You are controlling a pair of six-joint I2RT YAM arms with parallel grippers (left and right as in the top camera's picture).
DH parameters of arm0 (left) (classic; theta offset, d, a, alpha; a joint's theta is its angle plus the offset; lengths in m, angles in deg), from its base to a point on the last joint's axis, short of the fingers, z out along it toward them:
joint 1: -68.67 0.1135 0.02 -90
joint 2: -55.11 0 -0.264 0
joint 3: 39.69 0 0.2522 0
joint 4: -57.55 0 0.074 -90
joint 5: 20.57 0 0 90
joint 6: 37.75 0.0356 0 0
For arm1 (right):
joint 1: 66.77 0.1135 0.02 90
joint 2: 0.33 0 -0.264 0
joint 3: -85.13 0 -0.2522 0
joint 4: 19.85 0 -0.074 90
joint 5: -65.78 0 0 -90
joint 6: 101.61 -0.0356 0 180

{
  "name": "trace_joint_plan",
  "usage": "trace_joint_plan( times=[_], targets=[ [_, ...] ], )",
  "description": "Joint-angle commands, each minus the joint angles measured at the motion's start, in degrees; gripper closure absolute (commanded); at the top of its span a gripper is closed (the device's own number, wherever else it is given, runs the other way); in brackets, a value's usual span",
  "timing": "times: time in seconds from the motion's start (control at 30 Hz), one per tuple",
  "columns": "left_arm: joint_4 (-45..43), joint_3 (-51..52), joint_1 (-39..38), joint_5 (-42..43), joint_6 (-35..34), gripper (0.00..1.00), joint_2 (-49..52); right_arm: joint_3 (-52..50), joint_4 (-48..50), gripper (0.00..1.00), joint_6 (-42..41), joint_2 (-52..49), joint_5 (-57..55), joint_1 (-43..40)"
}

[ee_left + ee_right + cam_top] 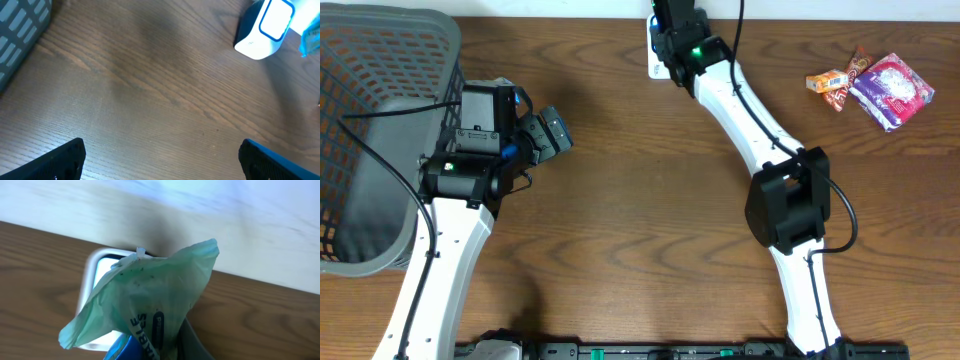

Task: Scan the item barcode
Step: 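Hold the mint-green wrapper up to the scanner, then carry the green wrapper right and drop it with the other snacks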

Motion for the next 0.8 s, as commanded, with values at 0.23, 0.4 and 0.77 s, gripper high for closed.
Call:
trace_joint_plan(
  times=[0.23, 0.4, 0.77],
  targets=[
    [0.11, 0.04, 0.20, -0.11, 0.55, 0.02, -0.22, 0.04, -16.70, 0.96, 2.10, 0.85, -8.83, -18.71],
    [0.11, 0.02, 0.20, -0.11, 0.55, 0.02, -0.22, 0.04, -23.12, 0.65, 1.27, 0.85, -3.61, -25.11],
    [0.11, 0.02, 0.20, -0.11, 0.55, 0.02, -0.22, 0.07, -31.47, 0.01, -9.66, 17.31, 1.57, -25.94]
  ],
)
